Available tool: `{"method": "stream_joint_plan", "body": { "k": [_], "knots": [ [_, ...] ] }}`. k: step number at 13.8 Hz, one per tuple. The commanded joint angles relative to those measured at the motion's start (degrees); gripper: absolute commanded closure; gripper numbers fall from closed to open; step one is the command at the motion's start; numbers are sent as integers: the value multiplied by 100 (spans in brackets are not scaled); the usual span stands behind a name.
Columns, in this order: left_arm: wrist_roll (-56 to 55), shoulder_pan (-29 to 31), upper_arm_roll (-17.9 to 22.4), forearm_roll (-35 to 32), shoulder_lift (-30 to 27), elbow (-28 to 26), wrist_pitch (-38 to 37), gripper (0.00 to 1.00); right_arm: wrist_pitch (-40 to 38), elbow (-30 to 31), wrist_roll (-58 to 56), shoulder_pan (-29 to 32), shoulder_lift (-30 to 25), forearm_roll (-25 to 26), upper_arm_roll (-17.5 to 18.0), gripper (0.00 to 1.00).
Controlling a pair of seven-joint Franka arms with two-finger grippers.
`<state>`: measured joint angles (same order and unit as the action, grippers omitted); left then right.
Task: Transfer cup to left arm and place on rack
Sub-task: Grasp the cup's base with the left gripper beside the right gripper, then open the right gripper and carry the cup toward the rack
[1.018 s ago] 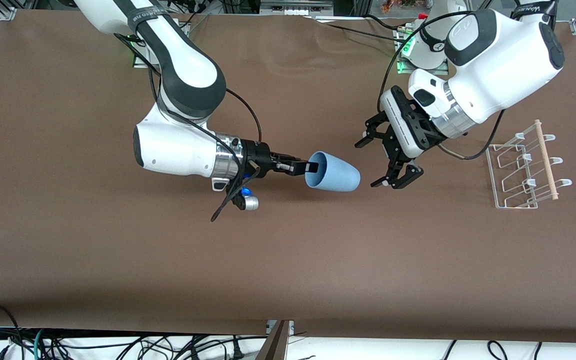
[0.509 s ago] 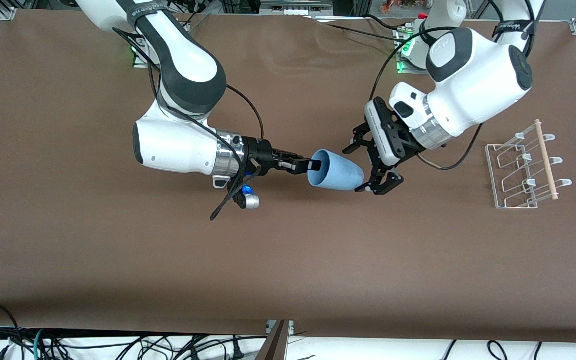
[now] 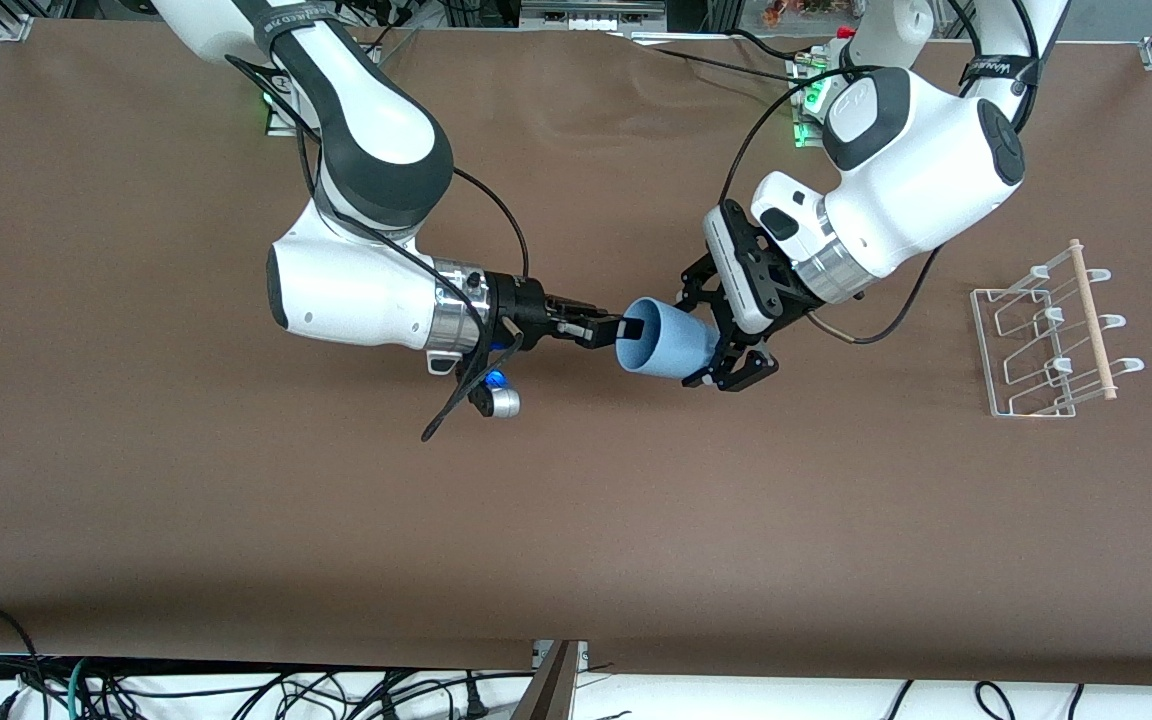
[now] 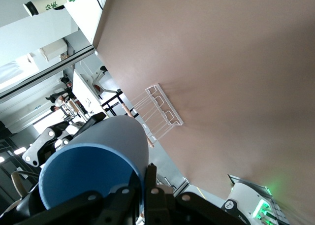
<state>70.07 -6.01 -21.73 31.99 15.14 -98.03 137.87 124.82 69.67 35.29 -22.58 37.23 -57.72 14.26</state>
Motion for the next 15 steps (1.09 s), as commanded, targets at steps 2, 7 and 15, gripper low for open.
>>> {"method": "stream_joint_plan", "body": {
  "k": [2, 7, 15],
  "knots": [
    [112, 12, -50, 185, -29, -32, -32, 86, 25, -217, 22, -1, 91, -107, 42, 85],
    [59, 56, -50, 176, -90, -32, -163, 87, -37, -226, -57, 78, 65, -90, 15, 0],
    [-2, 311, 414, -700, -459, -23, -2392, 100, -659, -226, -66, 701, -119, 41, -20, 0]
  ]
}}
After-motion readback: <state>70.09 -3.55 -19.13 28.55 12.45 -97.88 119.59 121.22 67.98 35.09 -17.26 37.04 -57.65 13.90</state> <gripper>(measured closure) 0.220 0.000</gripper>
